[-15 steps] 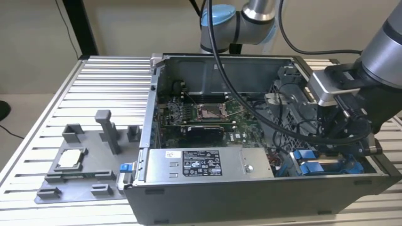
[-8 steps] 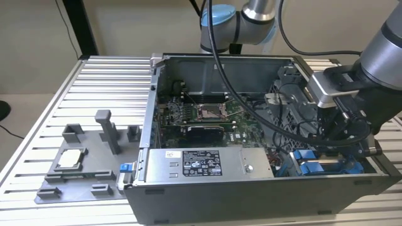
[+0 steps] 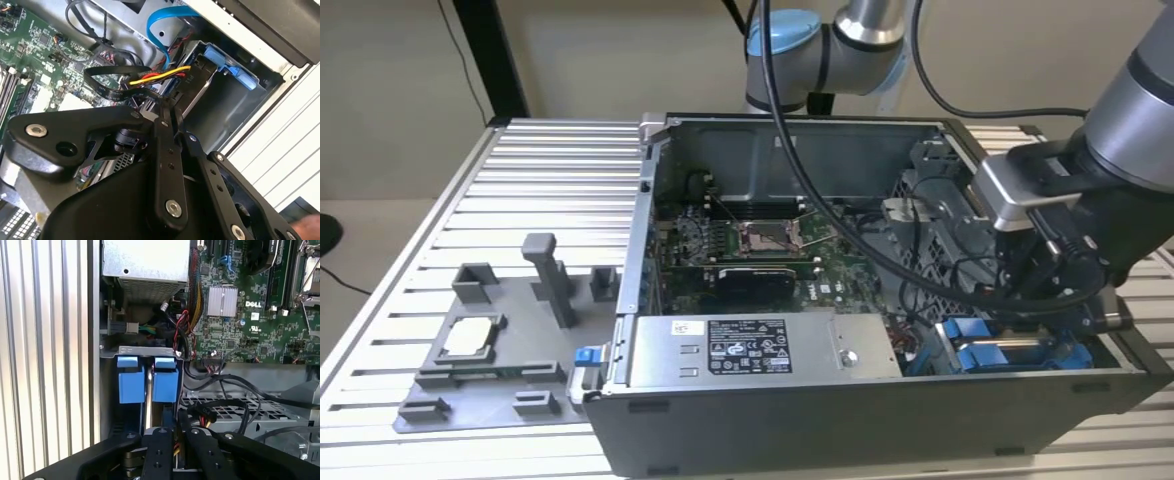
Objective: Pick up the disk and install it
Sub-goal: 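Insert the second disk wire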
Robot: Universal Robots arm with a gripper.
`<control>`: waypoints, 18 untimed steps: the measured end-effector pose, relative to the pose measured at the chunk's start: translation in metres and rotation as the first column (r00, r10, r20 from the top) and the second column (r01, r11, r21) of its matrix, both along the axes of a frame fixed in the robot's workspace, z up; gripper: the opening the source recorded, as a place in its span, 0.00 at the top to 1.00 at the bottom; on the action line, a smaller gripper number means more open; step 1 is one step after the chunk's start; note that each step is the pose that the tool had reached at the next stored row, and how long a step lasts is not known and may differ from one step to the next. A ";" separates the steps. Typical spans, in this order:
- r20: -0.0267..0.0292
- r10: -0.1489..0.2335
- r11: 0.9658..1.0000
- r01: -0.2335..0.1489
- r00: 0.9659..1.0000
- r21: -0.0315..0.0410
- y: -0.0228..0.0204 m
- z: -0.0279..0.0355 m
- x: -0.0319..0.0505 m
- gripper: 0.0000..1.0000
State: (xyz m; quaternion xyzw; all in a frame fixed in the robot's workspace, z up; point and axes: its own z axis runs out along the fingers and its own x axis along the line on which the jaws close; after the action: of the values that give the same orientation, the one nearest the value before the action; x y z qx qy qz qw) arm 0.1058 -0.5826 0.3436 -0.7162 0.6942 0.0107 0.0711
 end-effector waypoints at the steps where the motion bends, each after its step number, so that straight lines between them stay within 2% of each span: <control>1: 0.005 0.000 1.000 0.000 1.000 0.000 0.0000 -0.0002 0.0000 1.00; 2: 0.007 0.000 1.000 0.000 1.000 0.000 0.0000 -0.0003 0.0000 1.00; 18: 0.007 -0.003 1.000 0.003 1.000 -0.003 -0.0004 -0.0021 0.0000 1.00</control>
State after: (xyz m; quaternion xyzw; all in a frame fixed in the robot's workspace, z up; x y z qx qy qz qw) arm 0.1059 -0.5830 0.3415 -0.7151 0.6952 0.0070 0.0727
